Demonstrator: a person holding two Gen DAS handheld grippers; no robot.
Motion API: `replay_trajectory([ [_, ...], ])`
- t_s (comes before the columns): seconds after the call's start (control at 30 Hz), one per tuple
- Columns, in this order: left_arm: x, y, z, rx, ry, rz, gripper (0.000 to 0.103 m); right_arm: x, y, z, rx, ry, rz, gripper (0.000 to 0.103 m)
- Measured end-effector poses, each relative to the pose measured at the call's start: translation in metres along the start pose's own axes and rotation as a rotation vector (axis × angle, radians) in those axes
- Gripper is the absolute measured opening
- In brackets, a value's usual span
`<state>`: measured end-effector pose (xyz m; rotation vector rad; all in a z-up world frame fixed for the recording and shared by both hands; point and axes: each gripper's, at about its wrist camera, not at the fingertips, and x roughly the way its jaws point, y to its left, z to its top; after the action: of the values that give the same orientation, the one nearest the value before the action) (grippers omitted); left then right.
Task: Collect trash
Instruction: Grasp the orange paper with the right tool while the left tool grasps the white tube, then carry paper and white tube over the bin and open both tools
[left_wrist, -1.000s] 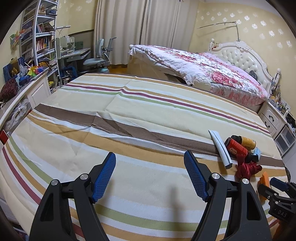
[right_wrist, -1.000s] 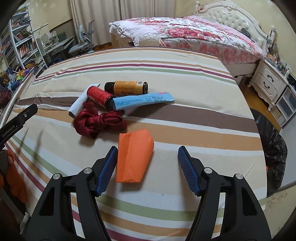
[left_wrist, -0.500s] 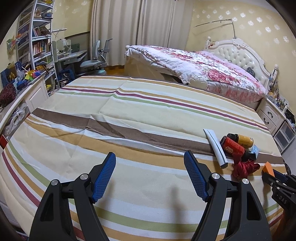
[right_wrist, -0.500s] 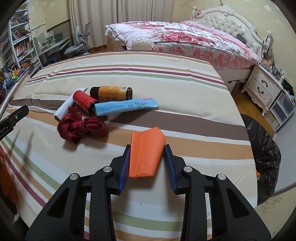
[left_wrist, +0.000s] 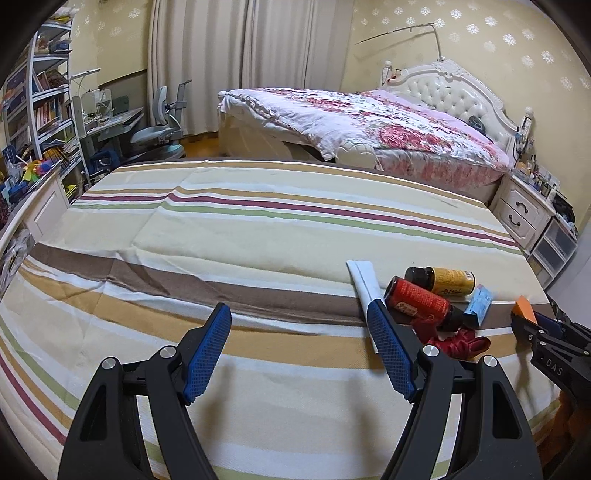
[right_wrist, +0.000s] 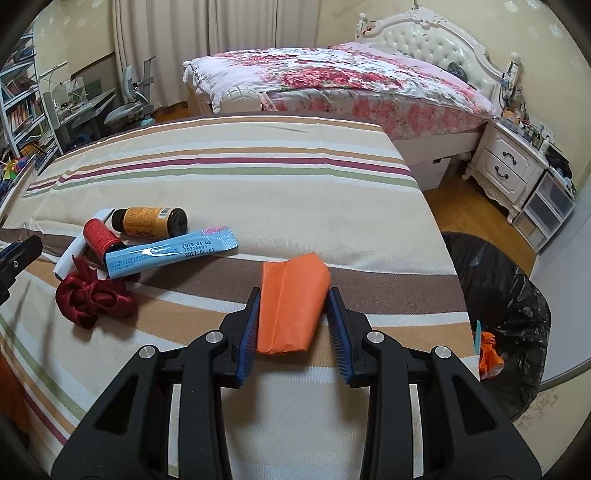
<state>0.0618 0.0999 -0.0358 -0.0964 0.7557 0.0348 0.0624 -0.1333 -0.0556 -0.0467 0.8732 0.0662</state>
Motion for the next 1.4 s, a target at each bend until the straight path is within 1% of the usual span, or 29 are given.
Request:
replay_trajectory([
  [0.23, 0.017, -0.018, 0.003, 0.043, 0.038, -0.012, 0.074, 0.003, -0.004, 0.004, 0.003, -0.004, 0.017, 0.035],
  [0.3, 0.019, -0.021, 0.004, 0.056, 0.046, -0.016, 0.070, 0.004, -0.005, 0.005, 0.005, -0.005, 0.022, 0.035],
  [0.37, 0.023, -0.024, 0.003, 0.071, 0.066, -0.022, 0.062, 0.004, -0.005, 0.005, 0.006, -0.006, 0.026, 0.035],
  [0.4, 0.025, -0.025, 0.002, 0.077, 0.078, -0.024, 0.059, 0.005, -0.005, 0.005, 0.006, -0.006, 0.028, 0.035],
  [0.47, 0.027, -0.026, 0.000, 0.088, 0.093, -0.032, 0.052, 0.005, -0.006, 0.005, 0.006, -0.007, 0.030, 0.035],
  [0.6, 0.030, -0.029, 0.000, 0.104, 0.113, -0.053, 0.049, 0.005, -0.006, 0.005, 0.004, -0.008, 0.029, 0.036],
  [0.63, 0.031, -0.029, -0.001, 0.107, 0.118, -0.058, 0.045, 0.005, -0.006, 0.005, 0.004, -0.008, 0.028, 0.036],
  [0.67, 0.031, -0.029, -0.001, 0.109, 0.123, -0.063, 0.037, 0.005, -0.006, 0.005, 0.004, -0.008, 0.029, 0.036],
  [0.77, 0.032, -0.030, -0.003, 0.117, 0.128, -0.069, 0.021, 0.005, -0.006, 0.005, 0.005, -0.009, 0.029, 0.035],
  [0.8, 0.031, -0.030, -0.003, 0.121, 0.126, -0.071, 0.018, 0.005, -0.006, 0.005, 0.005, -0.009, 0.029, 0.035],
  [0.93, 0.029, -0.029, -0.004, 0.116, 0.114, -0.076, 0.016, 0.005, -0.006, 0.005, 0.006, -0.010, 0.029, 0.035],
  [1.13, 0.014, -0.025, -0.004, 0.083, 0.064, -0.081, 0.016, -0.003, -0.009, 0.006, 0.017, -0.036, 0.030, 0.034],
  [1.23, 0.001, -0.024, -0.006, 0.071, 0.034, -0.091, 0.016, -0.007, -0.010, 0.004, 0.023, -0.041, 0.027, 0.034],
  [1.4, -0.021, -0.035, -0.003, 0.072, -0.018, -0.121, 0.016, -0.014, -0.020, 0.002, 0.038, -0.052, 0.013, 0.034],
])
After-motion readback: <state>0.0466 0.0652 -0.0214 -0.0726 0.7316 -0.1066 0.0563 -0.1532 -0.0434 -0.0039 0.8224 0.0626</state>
